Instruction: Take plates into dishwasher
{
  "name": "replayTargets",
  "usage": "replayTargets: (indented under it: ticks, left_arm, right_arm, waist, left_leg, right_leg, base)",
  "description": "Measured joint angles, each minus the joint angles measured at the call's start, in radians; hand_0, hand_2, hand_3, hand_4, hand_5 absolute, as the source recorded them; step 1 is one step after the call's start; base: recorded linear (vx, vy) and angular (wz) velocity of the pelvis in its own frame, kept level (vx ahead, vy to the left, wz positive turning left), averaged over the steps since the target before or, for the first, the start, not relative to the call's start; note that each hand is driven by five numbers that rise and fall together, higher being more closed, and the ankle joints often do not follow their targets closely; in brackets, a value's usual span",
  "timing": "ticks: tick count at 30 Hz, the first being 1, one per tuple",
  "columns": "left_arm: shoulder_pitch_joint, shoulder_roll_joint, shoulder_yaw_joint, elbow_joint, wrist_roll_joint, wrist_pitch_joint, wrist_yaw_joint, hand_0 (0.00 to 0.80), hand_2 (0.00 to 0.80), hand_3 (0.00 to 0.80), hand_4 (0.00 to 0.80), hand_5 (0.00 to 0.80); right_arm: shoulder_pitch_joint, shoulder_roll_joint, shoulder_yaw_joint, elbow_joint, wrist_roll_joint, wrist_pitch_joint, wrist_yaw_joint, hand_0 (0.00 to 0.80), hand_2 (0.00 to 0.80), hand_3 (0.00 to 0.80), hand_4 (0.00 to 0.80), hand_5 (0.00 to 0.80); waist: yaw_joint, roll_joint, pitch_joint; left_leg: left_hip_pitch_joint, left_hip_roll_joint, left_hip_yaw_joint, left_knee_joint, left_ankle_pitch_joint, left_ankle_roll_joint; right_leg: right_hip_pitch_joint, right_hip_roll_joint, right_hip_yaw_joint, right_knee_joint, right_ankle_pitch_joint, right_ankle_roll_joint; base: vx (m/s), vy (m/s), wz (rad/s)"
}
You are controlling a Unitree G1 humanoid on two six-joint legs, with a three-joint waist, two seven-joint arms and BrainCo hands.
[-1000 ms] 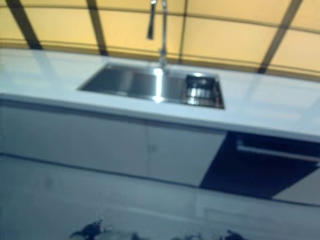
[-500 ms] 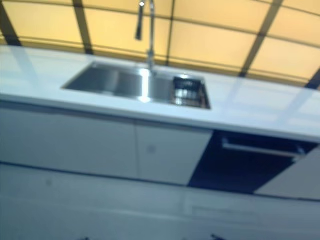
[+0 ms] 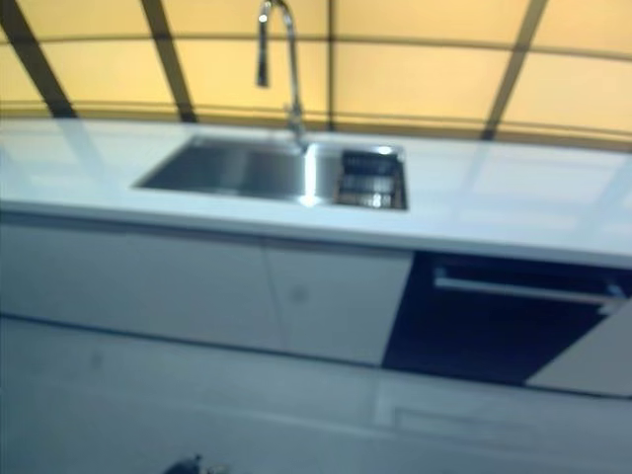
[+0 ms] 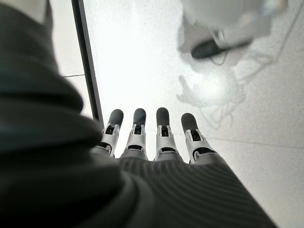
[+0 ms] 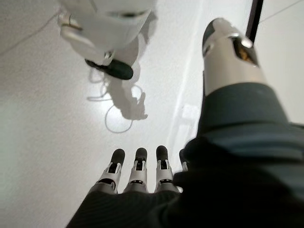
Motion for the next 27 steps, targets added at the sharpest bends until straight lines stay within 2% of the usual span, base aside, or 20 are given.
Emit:
replayTargets:
  ticks: [1, 3, 4, 5, 6, 7, 8, 9, 10, 12, 13, 15, 18, 22, 24, 27]
  left_arm:
    - [-0.009, -0.002, 0.000, 0.010, 0.000, -0.004, 0.000, 0.000, 0.000, 0.000, 0.000, 0.000]
    - [-0.031, -0.003, 0.000, 0.031, 0.000, -0.016, 0.000, 0.000, 0.000, 0.000, 0.000, 0.000]
    - [-0.049, -0.005, -0.001, 0.033, 0.002, -0.024, -0.001, 0.000, 0.000, 0.000, 0.000, 0.000]
    - [-0.070, -0.009, 0.000, 0.042, 0.007, -0.029, -0.002, 0.000, 0.000, 0.000, 0.000, 0.000]
    - [-0.084, -0.012, -0.001, 0.044, 0.007, -0.030, -0.003, 0.000, 0.000, 0.000, 0.000, 0.000]
    - [-0.104, -0.018, -0.003, 0.057, 0.007, -0.034, -0.005, 0.000, 0.000, 0.000, 0.000, 0.000]
    - [-0.110, -0.021, -0.003, 0.059, 0.007, -0.034, -0.005, 0.000, 0.000, 0.000, 0.000, 0.000]
    - [-0.114, -0.019, -0.003, 0.060, 0.007, -0.034, -0.005, 0.000, 0.000, 0.000, 0.000, 0.000]
    - [-0.110, -0.014, -0.003, 0.059, 0.007, -0.028, -0.003, 0.000, 0.000, 0.000, 0.000, 0.000]
    - [-0.091, 0.002, -0.002, 0.044, 0.005, -0.021, 0.000, 0.000, 0.000, 0.000, 0.000, 0.000]
    - [-0.078, 0.014, -0.003, 0.038, 0.004, -0.015, 0.002, 0.000, 0.000, 0.000, 0.000, 0.000]
    - [-0.069, 0.041, -0.002, 0.034, 0.002, -0.002, 0.010, 0.000, 0.000, 0.000, 0.000, 0.000]
    - [-0.073, 0.075, -0.001, 0.026, 0.002, 0.017, 0.018, 0.000, 0.000, 0.000, 0.000, 0.000]
    - [-0.056, 0.082, -0.002, 0.024, 0.002, 0.044, 0.015, 0.000, 0.000, 0.000, 0.000, 0.000]
    - [-0.048, 0.077, -0.002, 0.023, 0.002, 0.045, 0.012, 0.000, 0.000, 0.000, 0.000, 0.000]
    - [-0.043, 0.066, -0.002, 0.011, -0.002, 0.044, 0.007, 0.000, 0.000, 0.000, 0.000, 0.000]
  right_arm:
    - [-0.005, 0.001, -0.010, 0.003, 0.000, -0.001, 0.000, 0.000, 0.000, 0.000, 0.000, 0.000]
    - [-0.011, 0.001, -0.023, 0.007, 0.001, -0.005, -0.005, 0.000, 0.000, 0.000, 0.000, 0.000]
    - [-0.015, 0.001, -0.027, 0.023, 0.003, -0.010, -0.009, 0.000, 0.000, 0.000, 0.000, 0.000]
    - [-0.032, -0.002, -0.032, 0.020, 0.004, -0.011, -0.011, 0.000, 0.000, 0.000, 0.000, 0.000]
    - [-0.028, -0.005, -0.036, 0.026, 0.004, -0.018, -0.013, 0.000, 0.000, 0.000, 0.000, 0.000]
    - [-0.030, -0.005, -0.044, 0.017, 0.004, -0.029, -0.016, 0.000, 0.000, 0.000, 0.000, 0.000]
    - [-0.024, -0.006, -0.045, 0.011, 0.004, -0.030, -0.018, 0.000, 0.000, 0.000, 0.000, 0.000]
    - [-0.024, 0.000, -0.046, 0.007, 0.004, -0.030, -0.020, 0.000, 0.000, 0.000, 0.000, 0.000]
    - [-0.018, 0.006, -0.043, -0.009, 0.005, -0.032, -0.016, 0.000, 0.000, 0.000, 0.000, 0.000]
    - [-0.018, 0.011, -0.039, -0.034, 0.003, -0.032, 0.009, 0.000, 0.000, 0.000, 0.000, 0.000]
    - [-0.015, 0.016, -0.034, -0.049, 0.004, -0.035, 0.017, 0.000, 0.000, 0.000, 0.000, 0.000]
    - [-0.006, 0.027, -0.019, -0.066, 0.004, -0.037, 0.033, 0.000, 0.000, 0.000, 0.000, 0.000]
    - [-0.010, 0.047, -0.016, -0.067, 0.004, -0.038, 0.044, 0.000, 0.000, 0.000, 0.000, 0.000]
    - [-0.021, 0.068, 0.013, -0.065, 0.005, -0.041, 0.051, 0.000, 0.000, 0.000, 0.000, 0.000]
    - [-0.022, 0.078, 0.013, -0.058, 0.005, -0.045, 0.051, 0.000, 0.000, 0.000, 0.000, 0.000]
    - [-0.027, 0.082, 0.013, -0.044, 0.004, -0.045, 0.051, 0.000, 0.000, 0.000, 0.000, 0.000]
  waist:
    - [0.000, -0.002, 0.007]
    - [0.000, -0.002, 0.016]
    - [0.000, 0.006, 0.033]
    - [-0.001, 0.009, 0.055]
    - [-0.001, 0.022, 0.066]
    - [-0.006, 0.024, 0.080]
    - [-0.011, 0.032, 0.086]
    - [-0.015, 0.028, 0.090]
    - [-0.022, 0.027, 0.096]
    - [-0.012, 0.042, 0.094]
    - [-0.002, 0.058, 0.091]
    - [-0.002, 0.076, 0.080]
    - [-0.002, 0.069, 0.069]
    - [-0.001, 0.048, 0.047]
    - [0.001, 0.036, 0.032]
    - [0.001, 0.037, 0.015]
  left_leg:
    - [0.009, 0.017, 0.000, 0.014, -0.009, -0.016]
    - [0.013, 0.048, 0.000, 0.029, -0.016, -0.026]
    - [0.004, 0.053, -0.004, 0.073, -0.031, -0.047]
    - [-0.006, 0.060, 0.000, 0.112, -0.041, -0.039]
    - [-0.011, 0.046, 0.006, 0.135, -0.077, -0.050]
    - [-0.009, 0.031, 0.034, 0.151, -0.114, -0.020]
    - [0.003, 0.012, 0.049, 0.133, -0.149, -0.029]
    - [0.004, -0.012, 0.058, 0.127, -0.151, -0.044]
    - [-0.002, -0.053, 0.062, 0.118, -0.143, -0.024]
    - [-0.003, -0.086, 0.111, 0.101, -0.142, 0.029]
    - [-0.006, -0.093, 0.125, 0.080, -0.130, 0.051]
    - [0.001, -0.108, 0.127, -0.001, -0.076, 0.073]
    - [0.022, -0.135, 0.118, -0.114, 0.002, 0.107]
    - [0.028, -0.173, 0.107, -0.150, 0.022, 0.126]
    - [0.028, -0.190, 0.104, -0.154, 0.023, 0.128]
    - [0.027, -0.202, 0.109, -0.163, 0.027, 0.135]
  right_leg:
    - [0.000, -0.006, 0.000, 0.002, 0.003, 0.006]
    - [-0.003, -0.017, -0.001, 0.003, 0.009, 0.027]
    - [-0.011, -0.024, 0.000, 0.029, 0.005, 0.045]
    - [-0.013, -0.035, -0.002, 0.047, -0.001, 0.058]
    - [-0.020, -0.050, -0.003, 0.068, -0.002, 0.078]
    - [-0.023, -0.078, -0.017, 0.089, -0.006, 0.098]
    - [-0.035, -0.099, -0.017, 0.113, -0.014, 0.105]
    - [-0.038, -0.122, -0.018, 0.126, -0.013, 0.106]
    - [-0.056, -0.171, -0.027, 0.152, -0.003, 0.089]
    - [-0.112, -0.210, -0.043, 0.191, 0.089, 0.047]
    - [-0.143, -0.209, -0.048, 0.200, 0.093, 0.059]
    - [-0.184, -0.184, -0.046, 0.235, 0.067, 0.095]
    - [-0.207, -0.130, -0.050, 0.270, 0.030, 0.127]
    - [-0.196, -0.059, -0.044, 0.282, -0.035, 0.116]
    - [-0.177, -0.036, -0.044, 0.247, -0.046, 0.100]
    - [-0.146, -0.018, -0.041, 0.177, -0.046, 0.100]
  base:
    - [0.012, 0.684, 0.00]
    - [-0.025, 0.808, 0.06]
    - [-0.019, 0.965, 0.12]
    - [0.013, 1.021, 0.12]
    - [0.029, 1.136, 0.24]
    - [0.024, 0.958, 0.26]
    - [0.006, 0.710, 0.25]
    - [-0.013, 0.695, 0.11]
    - [-0.027, 0.592, -0.04]
    - [-0.052, 0.485, -0.43]
    - [-0.057, 0.296, -0.47]
    - [-0.052, 0.187, -0.04]
    - [-0.026, 0.054, 0.13]
    - [-0.015, -0.035, 0.13]
    - [-0.036, -0.073, 0.07]
    - [-0.040, -0.097, -0.03]
